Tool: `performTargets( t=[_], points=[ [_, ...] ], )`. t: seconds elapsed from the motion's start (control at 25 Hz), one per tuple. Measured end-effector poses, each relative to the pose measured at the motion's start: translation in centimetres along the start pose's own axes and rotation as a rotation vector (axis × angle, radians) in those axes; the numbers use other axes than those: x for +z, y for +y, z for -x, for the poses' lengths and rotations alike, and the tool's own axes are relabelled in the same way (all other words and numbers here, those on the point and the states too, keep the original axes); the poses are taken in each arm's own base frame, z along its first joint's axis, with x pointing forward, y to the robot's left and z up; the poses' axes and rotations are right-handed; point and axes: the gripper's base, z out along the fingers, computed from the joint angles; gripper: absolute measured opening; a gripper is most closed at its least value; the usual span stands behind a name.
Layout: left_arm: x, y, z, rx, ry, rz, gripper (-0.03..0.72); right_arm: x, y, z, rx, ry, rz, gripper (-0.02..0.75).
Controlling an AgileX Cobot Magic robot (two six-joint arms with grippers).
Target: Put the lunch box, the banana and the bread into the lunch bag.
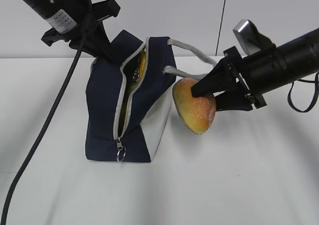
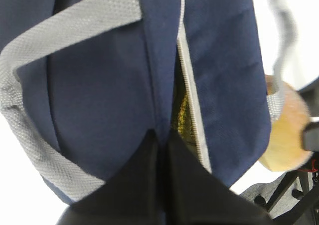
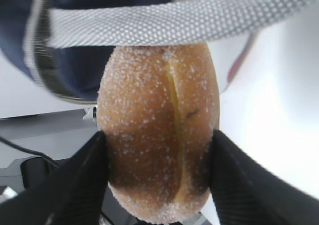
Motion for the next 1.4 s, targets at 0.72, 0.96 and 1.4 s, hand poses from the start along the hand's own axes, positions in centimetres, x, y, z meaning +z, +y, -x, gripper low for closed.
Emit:
performTargets(
  t=[0.72, 0.96, 1.4],
  points=[
    [0.0, 0.0, 0.0, 0.0, 0.002, 0.0, 0.001, -3.1, 10.3, 0.6, -0.164, -0.311, 0.335, 0.452],
    [0.0, 0.0, 0.0, 0.0, 0.002, -0.001, 0.001, -3.5, 11.6, 1.4, -0.191, -0.409, 0.428, 0.452],
    [0.0, 0.0, 0.0, 0.0, 0.001, -0.001, 0.001, 1.8, 9.3, 2.2, -0.149, -0.38, 0.266, 0.451]
  ],
)
